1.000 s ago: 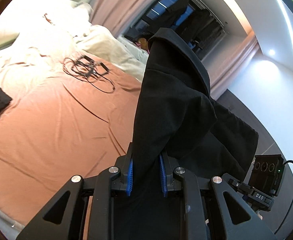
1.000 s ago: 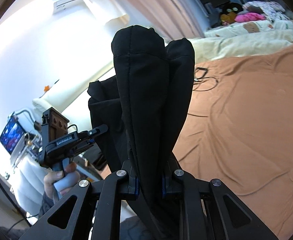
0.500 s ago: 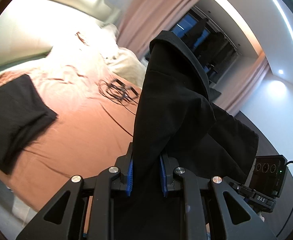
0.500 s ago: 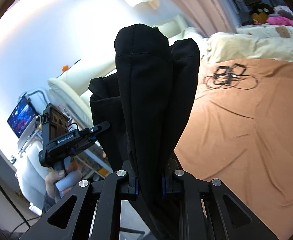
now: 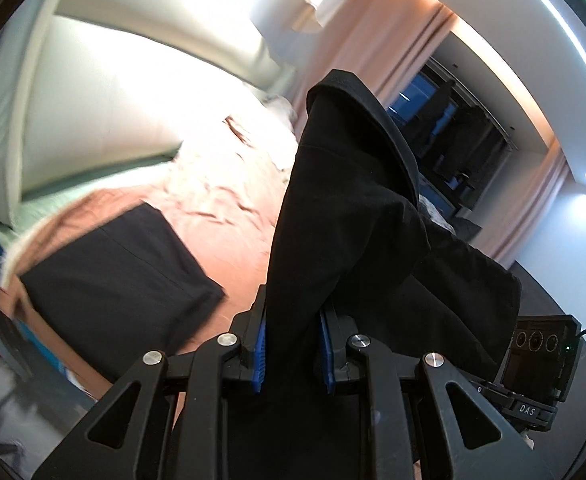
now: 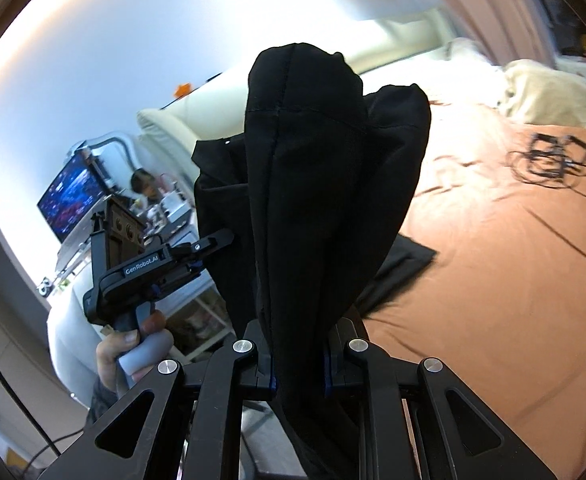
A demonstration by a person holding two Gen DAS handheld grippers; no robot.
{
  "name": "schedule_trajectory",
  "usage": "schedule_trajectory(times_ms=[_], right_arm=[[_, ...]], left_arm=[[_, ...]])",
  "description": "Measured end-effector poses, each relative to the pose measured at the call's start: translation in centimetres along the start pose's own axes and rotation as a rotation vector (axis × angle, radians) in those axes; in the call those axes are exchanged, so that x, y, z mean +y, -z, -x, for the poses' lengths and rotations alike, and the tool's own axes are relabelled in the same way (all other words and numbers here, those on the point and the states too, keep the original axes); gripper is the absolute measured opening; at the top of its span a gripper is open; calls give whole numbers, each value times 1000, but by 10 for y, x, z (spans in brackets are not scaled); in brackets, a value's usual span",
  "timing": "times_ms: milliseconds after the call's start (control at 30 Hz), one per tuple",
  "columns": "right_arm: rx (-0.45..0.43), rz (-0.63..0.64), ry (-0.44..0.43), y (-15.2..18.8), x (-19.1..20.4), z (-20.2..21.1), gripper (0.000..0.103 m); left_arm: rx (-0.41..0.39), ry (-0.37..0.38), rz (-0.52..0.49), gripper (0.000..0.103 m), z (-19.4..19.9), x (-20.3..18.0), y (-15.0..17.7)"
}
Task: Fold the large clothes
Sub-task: 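Grasp the folded shirt with both tools and lift it off the bed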
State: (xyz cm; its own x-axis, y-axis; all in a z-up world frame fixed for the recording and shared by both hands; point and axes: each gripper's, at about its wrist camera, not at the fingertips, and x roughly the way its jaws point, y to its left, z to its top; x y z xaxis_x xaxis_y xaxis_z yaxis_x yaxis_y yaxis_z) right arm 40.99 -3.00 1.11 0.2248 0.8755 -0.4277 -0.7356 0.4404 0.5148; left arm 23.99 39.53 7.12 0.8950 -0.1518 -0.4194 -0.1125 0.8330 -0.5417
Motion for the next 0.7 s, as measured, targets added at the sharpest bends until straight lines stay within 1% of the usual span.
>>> schedule_trajectory(times_ms=[167,233,333,367,433,567,633,700], right_arm=[[14,5,-67,-7,20,-46,16],[22,3,-97,-11,24,-67,16],[42,2,-138,-16,32,-97,16],[52,7,-153,-17,35,-108,16],[61,16,-173,-18,39,-123,16],[78,15,-224,-20,38,-154,16],[88,8,-249,-24,40,-174,16],[94,-9,-271,-25,30,-185,16]], left_arm=[[-31,-66,1,22,20,45,-30],[-38,-98,-3,22,28,57,-40],[-27,-130,13,22,34,75,-52],[-26,-151,5,22,35,79,-58],[-23,-188,-13,22,34,86,-69],[-6,-241,-43,22,31,100,-80],[10,-258,-54,22,20,106,-87],[23,-269,-61,22,10,120,-96]])
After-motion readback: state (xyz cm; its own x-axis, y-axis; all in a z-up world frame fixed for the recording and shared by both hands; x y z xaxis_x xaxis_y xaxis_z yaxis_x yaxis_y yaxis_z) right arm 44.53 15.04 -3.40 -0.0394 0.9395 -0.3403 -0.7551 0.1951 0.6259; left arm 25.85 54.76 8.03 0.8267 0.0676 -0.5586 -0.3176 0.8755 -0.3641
